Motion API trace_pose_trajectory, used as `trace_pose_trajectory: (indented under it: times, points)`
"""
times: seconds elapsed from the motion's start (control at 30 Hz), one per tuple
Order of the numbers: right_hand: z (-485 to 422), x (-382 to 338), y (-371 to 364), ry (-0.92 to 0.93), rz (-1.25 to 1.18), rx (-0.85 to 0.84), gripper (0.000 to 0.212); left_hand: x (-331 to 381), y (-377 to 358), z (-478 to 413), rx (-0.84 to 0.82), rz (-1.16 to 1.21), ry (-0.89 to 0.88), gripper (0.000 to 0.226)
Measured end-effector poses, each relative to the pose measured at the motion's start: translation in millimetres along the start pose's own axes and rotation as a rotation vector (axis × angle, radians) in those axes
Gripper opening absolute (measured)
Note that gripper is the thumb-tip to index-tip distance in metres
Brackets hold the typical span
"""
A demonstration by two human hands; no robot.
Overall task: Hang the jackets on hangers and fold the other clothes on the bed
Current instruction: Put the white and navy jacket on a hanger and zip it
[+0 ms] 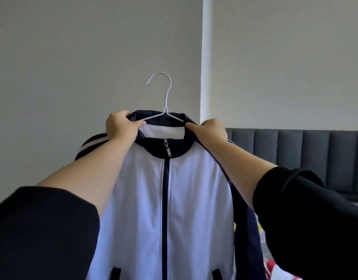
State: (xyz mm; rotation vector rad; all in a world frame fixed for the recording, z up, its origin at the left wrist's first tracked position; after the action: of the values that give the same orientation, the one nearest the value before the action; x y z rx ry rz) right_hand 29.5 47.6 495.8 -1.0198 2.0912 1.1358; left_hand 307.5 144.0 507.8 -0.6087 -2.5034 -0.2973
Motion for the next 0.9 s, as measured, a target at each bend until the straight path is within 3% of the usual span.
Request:
trace_pose_trajectory:
  times: [0.1,0.3,0.4,0.53,0.73,0.9]
  points:
    - [-8,-6,-63,0.006,0.020,-0.049,0.056,-59,11,-10,0.012,-0.054,0.035,0.031]
    - [-34,-30,-198,0.071,0.098,-0.095,0.054,-185,13,-50,0.032,-0.165,-0.002,0.021]
    - [-50,-47,-251,0.101,0.078,-0.052,0.053,-239,5,-85,0.017,-0.219,-0.056,0.029]
    - [-47,-94,-308,0.197,0.067,-0.088,0.056,-299,23,-117,0.046,-0.303,0.023,0.044]
    - [-55,-165,-344,0.168,0.025,-0.287,0.056,-316,62,-178,-0.120,-0.383,0.176,0.050]
    - [-84,-230,-335,0.127,0.027,-0.377,0.056,-293,92,-237,-0.275,-0.462,0.324,0.041]
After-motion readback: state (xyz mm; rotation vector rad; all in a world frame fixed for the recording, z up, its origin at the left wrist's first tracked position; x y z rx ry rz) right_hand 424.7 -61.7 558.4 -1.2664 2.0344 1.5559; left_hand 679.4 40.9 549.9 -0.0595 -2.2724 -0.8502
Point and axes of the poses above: each hand's wrist, its own z-axis away from the middle knuckle, its own y-axis out of the back of the hand, x = y × z, the point moved 10 cm from there along -z, towards the middle knuckle, and after that the axes turned 9 degrees about -y, right-handed, at the moved point
